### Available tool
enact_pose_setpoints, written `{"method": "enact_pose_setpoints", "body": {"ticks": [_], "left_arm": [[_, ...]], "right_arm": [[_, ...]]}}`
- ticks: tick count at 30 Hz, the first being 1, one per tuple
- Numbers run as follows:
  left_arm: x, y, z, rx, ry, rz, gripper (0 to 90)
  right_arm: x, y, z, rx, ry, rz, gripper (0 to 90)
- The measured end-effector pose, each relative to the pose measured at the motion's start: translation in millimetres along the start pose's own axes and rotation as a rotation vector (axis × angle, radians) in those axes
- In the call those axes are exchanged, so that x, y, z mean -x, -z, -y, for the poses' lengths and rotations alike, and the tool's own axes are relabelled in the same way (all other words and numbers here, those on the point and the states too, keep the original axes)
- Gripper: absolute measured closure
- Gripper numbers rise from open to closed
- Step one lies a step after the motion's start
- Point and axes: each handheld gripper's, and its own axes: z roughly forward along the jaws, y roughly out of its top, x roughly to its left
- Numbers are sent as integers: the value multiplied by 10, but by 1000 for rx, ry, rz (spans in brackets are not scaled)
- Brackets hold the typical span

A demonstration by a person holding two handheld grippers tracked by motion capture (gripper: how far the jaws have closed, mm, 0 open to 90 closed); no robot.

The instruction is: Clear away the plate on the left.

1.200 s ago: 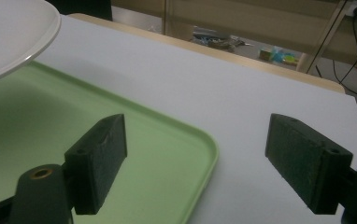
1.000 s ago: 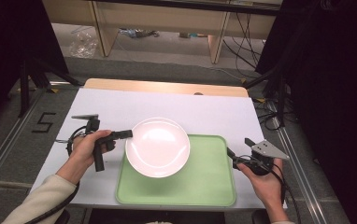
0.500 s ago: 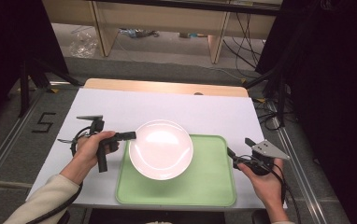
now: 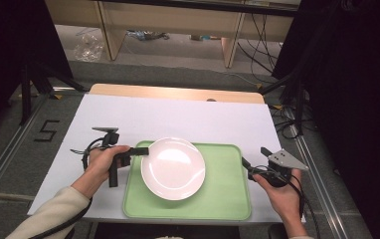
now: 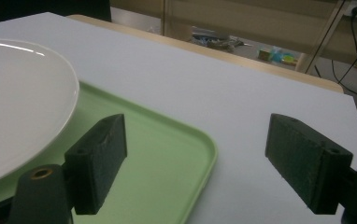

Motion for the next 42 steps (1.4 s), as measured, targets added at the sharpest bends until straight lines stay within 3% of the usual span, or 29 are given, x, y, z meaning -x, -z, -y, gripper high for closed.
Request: {"method": "enact_pose_setpoints", "body": {"ticks": [17, 21, 22, 23, 26, 28, 31, 33, 36, 37, 38, 39, 42], "left_arm": [[-23, -139, 75, -38, 13, -21, 870], [-37, -161, 83, -43, -3, -22, 870], [-58, -167, 79, -41, -74, -32, 868], [-40, -176, 86, -42, -100, -64, 867], [-37, -183, 88, -60, -145, -81, 857], [-13, -206, 99, -68, -191, -127, 834], [-9, -230, 119, -86, -223, -144, 773], [18, -237, 115, -87, -224, -115, 754], [76, -245, 119, -67, -302, -137, 670], [90, -240, 121, -67, -326, -139, 587], [102, -238, 121, -50, -375, -149, 587], [119, -236, 123, -25, -446, -158, 530], [180, -218, 122, 27, -570, -187, 370]], "right_arm": [[1, 3, 0, 1, 0, -1, 216], [0, 2, 0, 0, 0, -1, 216], [0, 3, -1, 0, 0, -1, 215], [-1, 3, -1, 0, 0, 1, 215], [-2, 2, 1, -1, 1, 0, 214], [0, 2, 1, -1, 1, 0, 213], [0, 2, 2, -3, 2, -2, 213], [-1, 2, 0, 0, 2, -1, 213], [0, 2, 2, -1, 2, -3, 213], [-1, 4, 2, -1, 3, -1, 213], [-1, 4, 2, -1, 3, -1, 213], [1, 4, 3, -2, 3, -1, 213], [2, 5, 3, -1, 3, -1, 213]]}}
